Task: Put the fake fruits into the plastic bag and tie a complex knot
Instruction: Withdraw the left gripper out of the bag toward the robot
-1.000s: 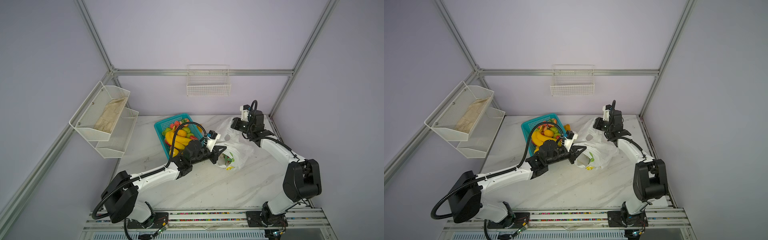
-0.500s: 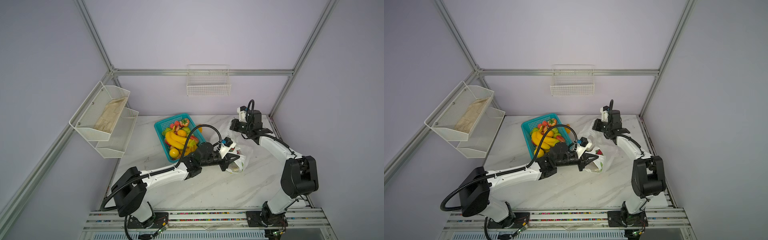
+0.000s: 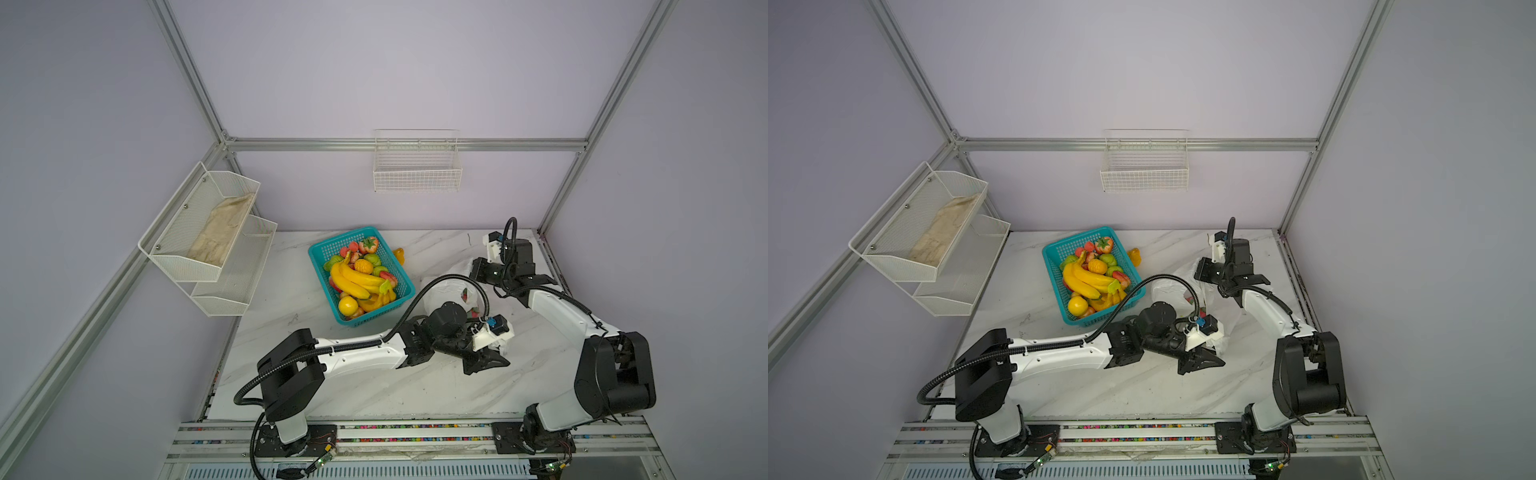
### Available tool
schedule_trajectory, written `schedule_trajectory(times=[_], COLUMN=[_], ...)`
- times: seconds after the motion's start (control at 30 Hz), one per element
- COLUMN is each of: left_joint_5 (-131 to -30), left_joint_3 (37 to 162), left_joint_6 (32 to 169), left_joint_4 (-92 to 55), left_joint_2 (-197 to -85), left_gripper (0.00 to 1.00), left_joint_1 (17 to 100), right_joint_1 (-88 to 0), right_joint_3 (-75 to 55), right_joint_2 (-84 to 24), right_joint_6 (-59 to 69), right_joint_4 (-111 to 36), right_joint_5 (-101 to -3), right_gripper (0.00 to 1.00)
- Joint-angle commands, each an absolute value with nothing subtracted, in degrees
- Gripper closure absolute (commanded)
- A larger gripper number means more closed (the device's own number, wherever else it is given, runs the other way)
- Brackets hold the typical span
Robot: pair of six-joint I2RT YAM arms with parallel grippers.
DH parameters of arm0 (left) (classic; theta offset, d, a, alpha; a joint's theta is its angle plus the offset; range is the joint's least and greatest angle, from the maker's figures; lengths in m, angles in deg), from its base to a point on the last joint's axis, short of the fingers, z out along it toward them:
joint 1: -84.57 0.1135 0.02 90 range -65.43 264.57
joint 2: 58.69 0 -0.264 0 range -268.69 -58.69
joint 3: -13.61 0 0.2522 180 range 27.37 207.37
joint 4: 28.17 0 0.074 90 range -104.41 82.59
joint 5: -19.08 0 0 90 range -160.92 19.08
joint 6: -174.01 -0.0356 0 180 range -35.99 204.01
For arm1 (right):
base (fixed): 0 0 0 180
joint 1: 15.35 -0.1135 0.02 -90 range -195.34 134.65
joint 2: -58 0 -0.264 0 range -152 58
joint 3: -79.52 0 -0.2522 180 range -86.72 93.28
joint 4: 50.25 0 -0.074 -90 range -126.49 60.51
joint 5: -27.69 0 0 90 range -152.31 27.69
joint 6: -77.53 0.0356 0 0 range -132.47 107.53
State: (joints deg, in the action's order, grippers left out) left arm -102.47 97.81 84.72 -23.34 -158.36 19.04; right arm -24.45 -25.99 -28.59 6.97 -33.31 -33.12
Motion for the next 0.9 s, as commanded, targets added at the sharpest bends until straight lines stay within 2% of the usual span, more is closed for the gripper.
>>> schedule_trajectory(times=[0.0,0.17,0.37,0.47,0.6,0.77,0.87], left_joint_5=[-106.2,-104.9,-99.4,-96.7,-89.2,-83.2,-78.4], left_joint_3=[103.2,101.9,94.4,90.1,84.3,80.9,81.2], left_joint_6=[80.8,76.4,74.2,75.0,75.3,77.9,83.8], left_joint_4=[-19.4,-13.8,-11.7,-11.4,-11.4,-10.3,-10.2], left_joint_2=[-158.6,-156.0,-147.9,-142.9,-134.9,-127.7,-125.3], left_gripper=[0.60,0.43,0.23,0.16,0.11,0.11,0.12], left_joint_1=[18.7,18.7,21.5,23.5,25.1,29.7,35.5], right_joint_1=[-24.4,-24.3,-24.4,-24.3,-24.4,-24.3,-24.4], right_joint_3=[-26.3,-26.9,-28.1,-28.4,-28.5,-28.3,-28.3], right_joint_2=[-28.4,-27.7,-25.6,-25.3,-25.1,-24.7,-24.5], right_joint_6=[7.7,6.4,5.0,4.8,4.6,4.4,4.2], right_joint_4=[-36.1,-36.0,-35.4,-35.3,-35.3,-35.5,-35.7], right_joint_5=[-32.2,-32.3,-32.8,-32.6,-32.7,-32.9,-32.7], right_gripper=[1.00,1.00,1.00,1.00,1.00,1.00,1.00])
